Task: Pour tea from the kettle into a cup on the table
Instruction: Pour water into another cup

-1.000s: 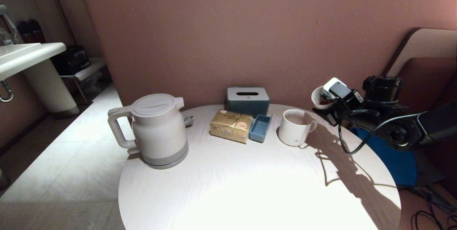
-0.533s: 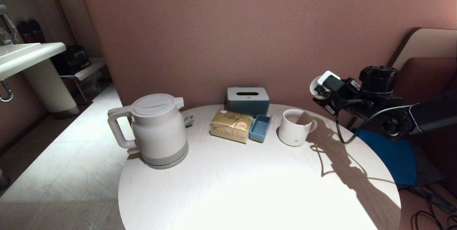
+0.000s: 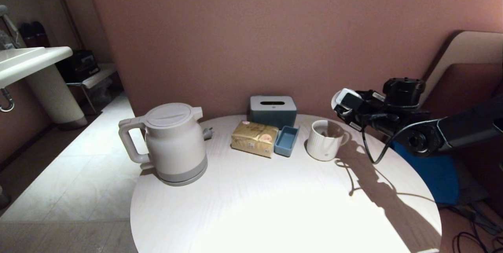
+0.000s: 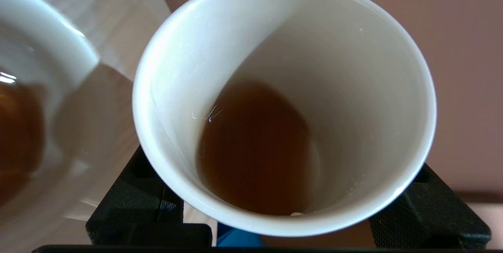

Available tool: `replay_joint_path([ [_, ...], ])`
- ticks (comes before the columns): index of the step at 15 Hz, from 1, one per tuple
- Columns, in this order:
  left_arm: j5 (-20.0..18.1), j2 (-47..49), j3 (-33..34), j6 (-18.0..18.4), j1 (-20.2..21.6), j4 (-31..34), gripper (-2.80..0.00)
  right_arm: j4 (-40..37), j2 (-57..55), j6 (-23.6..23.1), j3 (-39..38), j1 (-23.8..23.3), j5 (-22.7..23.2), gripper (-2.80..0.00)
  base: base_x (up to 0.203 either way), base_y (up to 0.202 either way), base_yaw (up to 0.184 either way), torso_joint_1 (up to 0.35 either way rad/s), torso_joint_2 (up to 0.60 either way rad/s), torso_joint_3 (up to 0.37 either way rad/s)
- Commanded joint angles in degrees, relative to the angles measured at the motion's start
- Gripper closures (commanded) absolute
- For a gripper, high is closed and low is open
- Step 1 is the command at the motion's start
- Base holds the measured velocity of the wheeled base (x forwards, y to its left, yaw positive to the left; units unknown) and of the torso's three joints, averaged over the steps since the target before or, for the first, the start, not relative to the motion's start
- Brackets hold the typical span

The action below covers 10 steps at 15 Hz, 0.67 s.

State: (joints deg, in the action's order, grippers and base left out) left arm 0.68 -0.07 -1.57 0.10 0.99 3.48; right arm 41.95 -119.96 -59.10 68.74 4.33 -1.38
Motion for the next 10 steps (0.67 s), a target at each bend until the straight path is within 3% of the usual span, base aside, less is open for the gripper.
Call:
replay_joint_path([
  [1,0.02,0.07,-0.01,-0.01,-0.02,0.03,0.0,0.35,-0.54,-2.65,0.26,0.07,-0.03,0.0,0.0,0.0,0.0,0.0,0.0,0.0],
  [7,0.02,0.07,-0.01,-0.01,-0.01,0.03,0.0,0.33,-0.89,-12.61,0.61,0.07,-0.86,0.0,0.0,0.0,0.0,0.0,0.0,0.0],
  [10,0.02,0.07,-0.01,-0.01,-0.02,0.03,0.0,0.42,-1.12,-13.77,0.6,0.5,-0.91,0.0,0.0,0.0,0.0,0.0,0.0,0.0],
])
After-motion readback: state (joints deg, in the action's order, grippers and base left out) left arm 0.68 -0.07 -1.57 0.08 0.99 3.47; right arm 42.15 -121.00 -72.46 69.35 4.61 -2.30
